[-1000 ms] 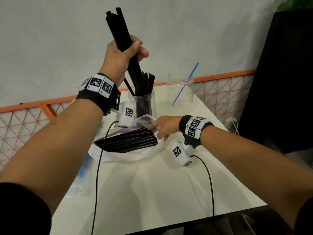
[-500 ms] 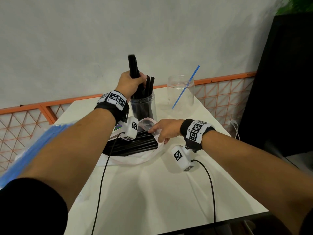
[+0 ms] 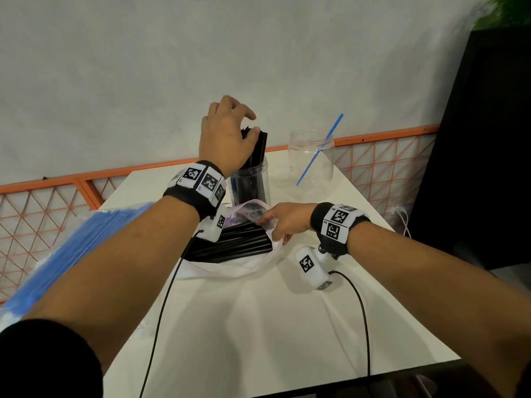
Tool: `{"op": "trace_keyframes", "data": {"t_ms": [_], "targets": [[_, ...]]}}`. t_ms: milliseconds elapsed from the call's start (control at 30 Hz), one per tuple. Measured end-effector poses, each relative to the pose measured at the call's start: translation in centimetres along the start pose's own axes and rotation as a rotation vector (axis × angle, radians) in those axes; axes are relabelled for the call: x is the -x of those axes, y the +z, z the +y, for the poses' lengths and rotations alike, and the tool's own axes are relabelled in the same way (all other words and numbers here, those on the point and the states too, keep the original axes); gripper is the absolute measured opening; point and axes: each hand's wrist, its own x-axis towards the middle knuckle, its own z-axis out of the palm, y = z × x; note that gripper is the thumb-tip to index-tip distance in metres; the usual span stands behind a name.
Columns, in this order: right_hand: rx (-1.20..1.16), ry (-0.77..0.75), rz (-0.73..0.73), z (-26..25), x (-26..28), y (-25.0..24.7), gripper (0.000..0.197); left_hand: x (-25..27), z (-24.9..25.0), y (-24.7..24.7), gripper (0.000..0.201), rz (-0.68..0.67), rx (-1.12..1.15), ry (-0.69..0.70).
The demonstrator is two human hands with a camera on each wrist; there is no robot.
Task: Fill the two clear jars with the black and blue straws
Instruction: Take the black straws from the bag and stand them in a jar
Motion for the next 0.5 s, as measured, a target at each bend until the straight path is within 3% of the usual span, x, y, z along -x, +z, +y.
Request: {"op": "trace_keyframes", "data": {"t_ms": [33,100,167,233,333,500], "targets": [[-0.011,-0.007,-0.001,0.0,0.1,0.0,0.060,0.5,0.7,-0.7,0.012,-0.032,0.125,-0.007],[-0.028,-0.021,0.008,-0.1,0.3,0.1,0.057,2.3,2.0,-1.6,0.009,-0.340,0.327,-0.049],[-0.053,-0.026,0.028,-0.1,0.3,0.1,0.050,4.7,2.8,-1.8,0.014,-0.710,0.290,-0.028],[-0.079,-0.028,0.036,-0.2,0.3,0.2,0.036,7.1,3.1,-1.0,0.008,-0.900,0.110,0.050],[-0.050,-0.017,0.039,-0.4,0.5,0.2,0.023,10.0,2.8,0.5,0.019,-0.986,-0.141,0.142],[-0.035,-0.003,0.051,-0.6,0.7,0.3,0.037,11.6,1.8,2.0,0.030,-0.857,-0.102,0.128]]}}
